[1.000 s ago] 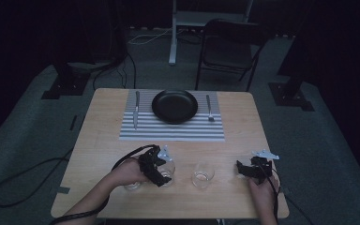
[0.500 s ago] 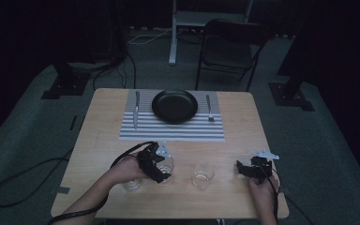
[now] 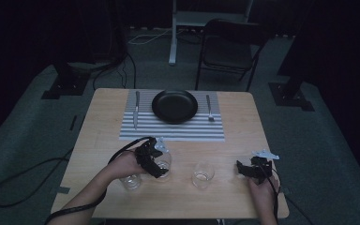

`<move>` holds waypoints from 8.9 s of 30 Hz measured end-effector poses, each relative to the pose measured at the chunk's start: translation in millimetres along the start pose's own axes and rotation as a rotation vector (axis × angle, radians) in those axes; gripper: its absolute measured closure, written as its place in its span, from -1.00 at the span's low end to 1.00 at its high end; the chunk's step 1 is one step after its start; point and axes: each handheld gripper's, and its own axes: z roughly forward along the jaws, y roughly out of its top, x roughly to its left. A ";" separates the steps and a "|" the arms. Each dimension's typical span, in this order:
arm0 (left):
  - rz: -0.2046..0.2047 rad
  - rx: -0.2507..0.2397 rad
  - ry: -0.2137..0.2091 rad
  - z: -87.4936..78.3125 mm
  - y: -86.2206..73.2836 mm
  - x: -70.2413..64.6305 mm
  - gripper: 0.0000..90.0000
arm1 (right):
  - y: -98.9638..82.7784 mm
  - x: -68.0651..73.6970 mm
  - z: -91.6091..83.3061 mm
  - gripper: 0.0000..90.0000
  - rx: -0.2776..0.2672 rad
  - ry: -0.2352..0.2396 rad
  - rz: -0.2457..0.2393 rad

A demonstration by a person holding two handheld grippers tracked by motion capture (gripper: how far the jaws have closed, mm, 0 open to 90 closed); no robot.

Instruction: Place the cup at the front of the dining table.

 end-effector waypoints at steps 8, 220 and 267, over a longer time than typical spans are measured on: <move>-0.025 -0.006 0.021 -3.2 -0.1 9.4 -0.60 | 0.0 0.0 0.0 -0.70 0.000 0.000 0.000; -0.625 -0.180 0.313 2.4 -127.8 111.4 -0.77 | 0.0 0.0 0.0 -0.70 0.000 0.000 0.000; -0.712 -0.214 0.349 -25.6 -214.3 68.1 -0.77 | 0.0 0.0 0.0 -0.70 0.000 0.000 0.000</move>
